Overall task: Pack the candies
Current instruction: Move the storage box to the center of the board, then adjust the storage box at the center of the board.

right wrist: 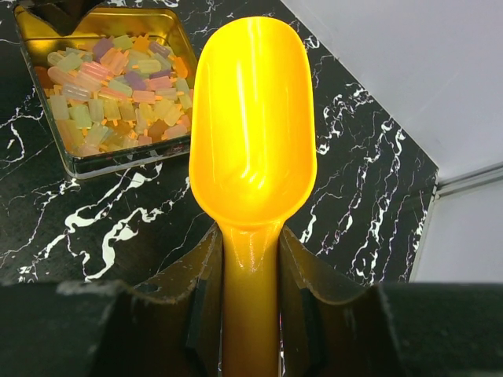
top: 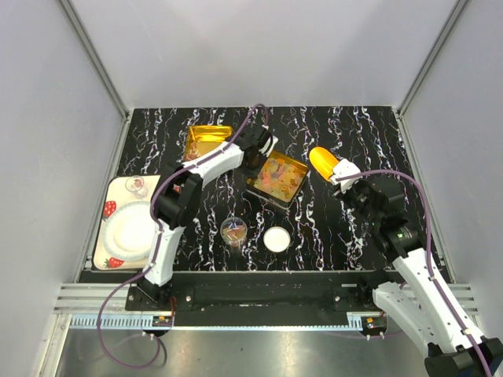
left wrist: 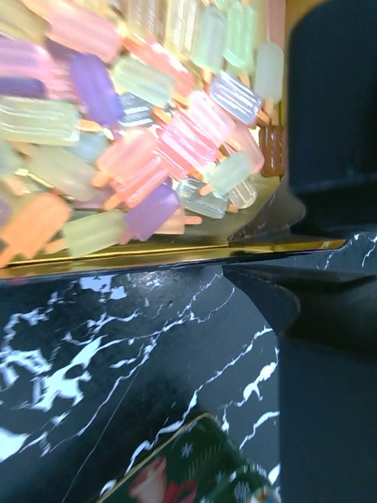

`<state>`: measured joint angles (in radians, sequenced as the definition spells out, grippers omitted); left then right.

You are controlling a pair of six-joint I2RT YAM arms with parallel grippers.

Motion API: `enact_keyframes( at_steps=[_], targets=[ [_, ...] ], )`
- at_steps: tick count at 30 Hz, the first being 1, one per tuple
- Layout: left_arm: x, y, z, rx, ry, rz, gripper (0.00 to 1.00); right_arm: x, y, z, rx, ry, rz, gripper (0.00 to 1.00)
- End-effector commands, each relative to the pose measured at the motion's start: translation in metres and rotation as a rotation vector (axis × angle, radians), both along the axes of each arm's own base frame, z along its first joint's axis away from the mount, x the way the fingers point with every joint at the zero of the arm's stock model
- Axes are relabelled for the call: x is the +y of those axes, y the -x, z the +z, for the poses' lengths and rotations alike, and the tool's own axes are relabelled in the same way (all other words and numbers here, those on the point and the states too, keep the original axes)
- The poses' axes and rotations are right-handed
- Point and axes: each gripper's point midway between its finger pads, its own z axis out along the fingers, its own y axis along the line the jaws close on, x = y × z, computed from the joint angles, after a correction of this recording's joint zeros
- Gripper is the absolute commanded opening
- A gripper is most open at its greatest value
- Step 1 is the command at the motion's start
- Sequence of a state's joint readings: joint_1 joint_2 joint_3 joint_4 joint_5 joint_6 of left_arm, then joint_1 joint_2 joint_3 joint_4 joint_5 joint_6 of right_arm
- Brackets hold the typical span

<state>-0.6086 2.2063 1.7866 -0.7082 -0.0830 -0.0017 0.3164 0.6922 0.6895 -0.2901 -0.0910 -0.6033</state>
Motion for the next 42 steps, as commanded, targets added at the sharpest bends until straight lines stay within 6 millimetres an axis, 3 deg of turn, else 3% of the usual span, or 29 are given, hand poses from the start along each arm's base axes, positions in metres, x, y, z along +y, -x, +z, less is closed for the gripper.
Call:
enact_keyframes(
  at_steps=[1,4,8,14,19,24,37,42],
  targets=[
    [-0.014,-0.015,0.042,-0.101,0.07,-0.051,0.38,0.003,0.001,0.009,-0.023,-0.025,0.015,0.0],
    [-0.018,-0.02,0.044,-0.112,0.078,-0.053,0.62,0.003,0.001,0.008,-0.019,-0.026,0.015,0.0],
    [-0.024,-0.032,0.057,-0.153,0.091,-0.051,0.74,0.004,0.001,0.006,-0.013,-0.024,0.016,0.0],
    [-0.036,-0.063,0.067,-0.233,0.084,-0.059,0.74,0.003,0.0,0.006,-0.012,-0.023,0.013,0.0],
    [-0.043,-0.075,0.057,-0.242,0.076,-0.07,0.74,0.002,0.0,0.006,-0.012,-0.022,0.009,0.0],
    [-0.038,-0.086,0.038,-0.257,0.016,-0.06,0.73,0.003,-0.001,0.004,-0.006,-0.018,0.009,0.0],
    [-0.027,-0.116,0.054,-0.375,0.072,-0.01,0.68,0.004,-0.002,0.002,-0.002,-0.019,0.012,0.0],
    [-0.025,-0.119,0.045,-0.367,0.058,-0.016,0.64,0.004,-0.002,0.001,0.003,-0.019,0.011,0.0]
  ],
)
